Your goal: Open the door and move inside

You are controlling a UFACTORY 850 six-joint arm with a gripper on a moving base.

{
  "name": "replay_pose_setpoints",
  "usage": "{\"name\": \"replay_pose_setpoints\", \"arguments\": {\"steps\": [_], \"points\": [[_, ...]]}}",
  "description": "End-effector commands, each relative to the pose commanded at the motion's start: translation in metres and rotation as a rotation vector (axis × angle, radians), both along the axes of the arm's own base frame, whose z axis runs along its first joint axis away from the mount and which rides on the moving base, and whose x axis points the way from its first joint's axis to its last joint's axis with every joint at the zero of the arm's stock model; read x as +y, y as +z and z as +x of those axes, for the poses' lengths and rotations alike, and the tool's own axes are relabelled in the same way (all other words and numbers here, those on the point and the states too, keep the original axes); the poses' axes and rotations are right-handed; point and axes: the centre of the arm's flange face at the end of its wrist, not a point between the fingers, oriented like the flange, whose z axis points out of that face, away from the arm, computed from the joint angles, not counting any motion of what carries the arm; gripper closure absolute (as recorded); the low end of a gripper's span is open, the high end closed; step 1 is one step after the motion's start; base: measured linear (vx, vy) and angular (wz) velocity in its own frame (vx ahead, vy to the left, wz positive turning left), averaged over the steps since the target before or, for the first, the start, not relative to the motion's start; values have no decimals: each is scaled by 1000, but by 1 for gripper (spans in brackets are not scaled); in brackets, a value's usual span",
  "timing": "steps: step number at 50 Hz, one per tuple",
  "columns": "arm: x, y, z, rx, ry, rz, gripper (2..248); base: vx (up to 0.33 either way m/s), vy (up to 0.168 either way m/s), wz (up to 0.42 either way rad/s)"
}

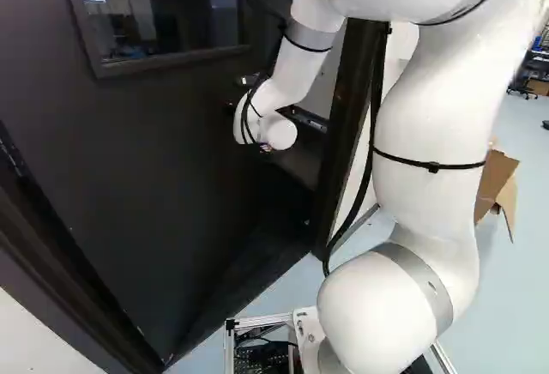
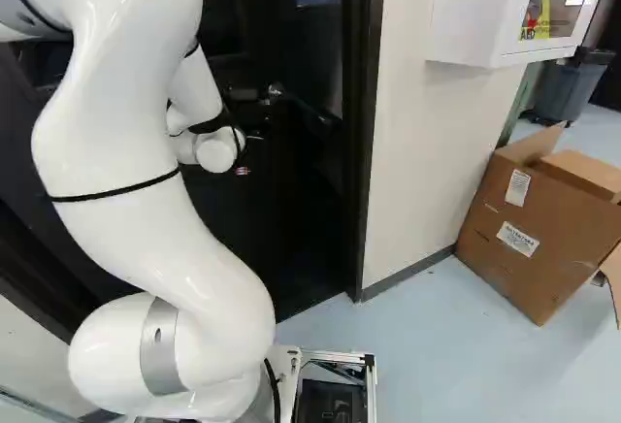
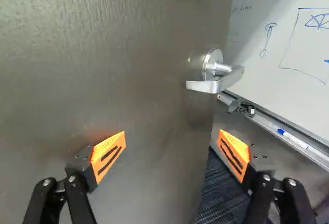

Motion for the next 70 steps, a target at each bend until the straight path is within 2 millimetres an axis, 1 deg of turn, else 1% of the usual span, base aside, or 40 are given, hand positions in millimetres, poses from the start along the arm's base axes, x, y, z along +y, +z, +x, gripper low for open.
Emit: {"name": "replay_pose_setpoints", "arguments": {"steps": [18, 70], "points": [[29, -2, 15, -9, 44, 3, 3, 0, 0, 0], [114, -8, 38, -35, 165, 14, 3, 0, 0, 0]]}}
